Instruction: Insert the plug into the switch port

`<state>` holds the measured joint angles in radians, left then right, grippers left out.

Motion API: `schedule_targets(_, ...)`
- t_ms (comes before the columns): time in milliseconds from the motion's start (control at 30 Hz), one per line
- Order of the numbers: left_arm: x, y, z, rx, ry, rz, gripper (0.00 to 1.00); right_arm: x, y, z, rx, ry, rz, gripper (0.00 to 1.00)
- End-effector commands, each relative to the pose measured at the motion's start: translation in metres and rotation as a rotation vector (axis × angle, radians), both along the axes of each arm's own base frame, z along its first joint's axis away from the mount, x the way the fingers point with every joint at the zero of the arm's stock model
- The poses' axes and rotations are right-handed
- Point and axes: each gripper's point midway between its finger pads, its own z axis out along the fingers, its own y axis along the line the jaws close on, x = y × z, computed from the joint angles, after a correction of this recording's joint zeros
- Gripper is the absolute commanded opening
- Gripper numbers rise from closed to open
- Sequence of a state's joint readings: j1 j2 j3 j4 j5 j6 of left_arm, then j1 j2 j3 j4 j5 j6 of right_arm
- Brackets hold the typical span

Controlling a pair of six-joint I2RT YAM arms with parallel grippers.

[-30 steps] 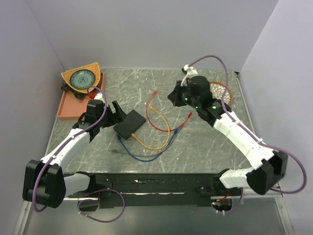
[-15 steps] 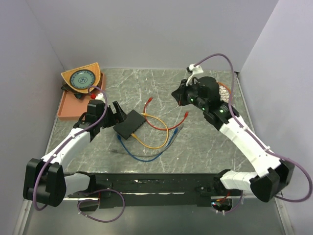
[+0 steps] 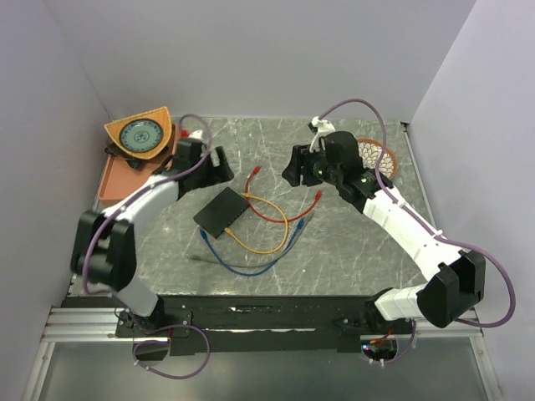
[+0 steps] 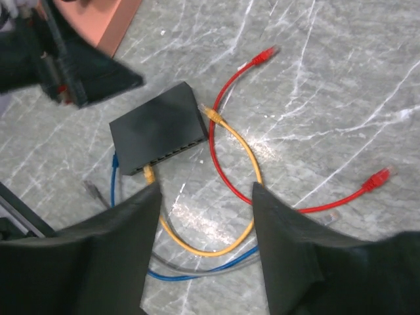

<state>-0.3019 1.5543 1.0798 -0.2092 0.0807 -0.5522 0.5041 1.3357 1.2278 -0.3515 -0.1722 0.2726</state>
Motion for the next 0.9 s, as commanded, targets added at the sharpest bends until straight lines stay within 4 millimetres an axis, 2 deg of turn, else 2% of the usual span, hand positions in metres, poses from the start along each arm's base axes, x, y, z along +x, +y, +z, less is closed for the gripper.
schedule_targets(0, 0.032, -0.030, 0.006, 0.111, -0.038, -0.072, 0.99, 0.002, -0.008, -0.006, 0.022, 0.023, -0.007, 0.70)
schedule_targets(33, 0.034, -0.040, 0.004, 0.117, -0.030, -0.092, 0.99, 0.002, -0.010, -0.010, 0.021, 0.038, -0.008, 0.72)
schedule_targets(67, 0.044, -0.046, -0.003, 0.129, -0.019, -0.104, 0.97, 0.004, -0.014, -0.014, 0.021, 0.050, -0.019, 0.73)
schedule_targets(200, 0.061, -0.056, -0.025, 0.181, 0.014, -0.111, 0.93, 0.004, -0.020, -0.023, 0.026, 0.090, -0.021, 0.75)
schedule_targets(233, 0.064, -0.059, -0.036, 0.188, 0.032, -0.122, 0.92, 0.005, -0.022, -0.026, 0.025, 0.098, -0.025, 0.75)
schedule_targets(300, 0.072, -0.067, -0.039, 0.185, 0.017, -0.145, 0.88, 0.006, -0.027, -0.031, 0.021, 0.111, -0.036, 0.76)
schedule_targets(333, 0.073, -0.070, -0.051, 0.194, 0.031, -0.154, 0.86, 0.006, -0.029, -0.033, 0.018, 0.120, -0.041, 0.76)
schedule_targets(400, 0.080, -0.076, -0.054, 0.200, 0.022, -0.170, 0.80, 0.005, -0.033, -0.037, 0.015, 0.133, -0.050, 0.76)
schedule_targets(433, 0.079, -0.077, -0.069, 0.217, 0.053, -0.178, 0.77, 0.004, -0.035, -0.040, 0.013, 0.141, -0.053, 0.76)
schedule_targets(467, 0.085, -0.080, -0.067, 0.226, 0.040, -0.183, 0.73, 0.004, -0.036, -0.043, 0.012, 0.147, -0.057, 0.76)
schedule_targets(533, 0.085, -0.085, -0.080, 0.249, 0.058, -0.195, 0.67, 0.003, -0.040, -0.047, 0.011, 0.158, -0.065, 0.76)
schedule_targets(700, 0.088, -0.091, -0.094, 0.298, 0.050, -0.213, 0.56, 0.004, -0.046, -0.053, 0.012, 0.180, -0.083, 0.76)
schedule_targets(800, 0.085, -0.091, -0.108, 0.333, 0.069, -0.222, 0.45, 0.004, -0.050, -0.055, 0.010, 0.185, -0.096, 0.77)
schedule_targets(867, 0.082, -0.094, -0.117, 0.350, 0.080, -0.238, 0.32, 0.005, -0.053, -0.056, 0.009, 0.187, -0.101, 0.77)
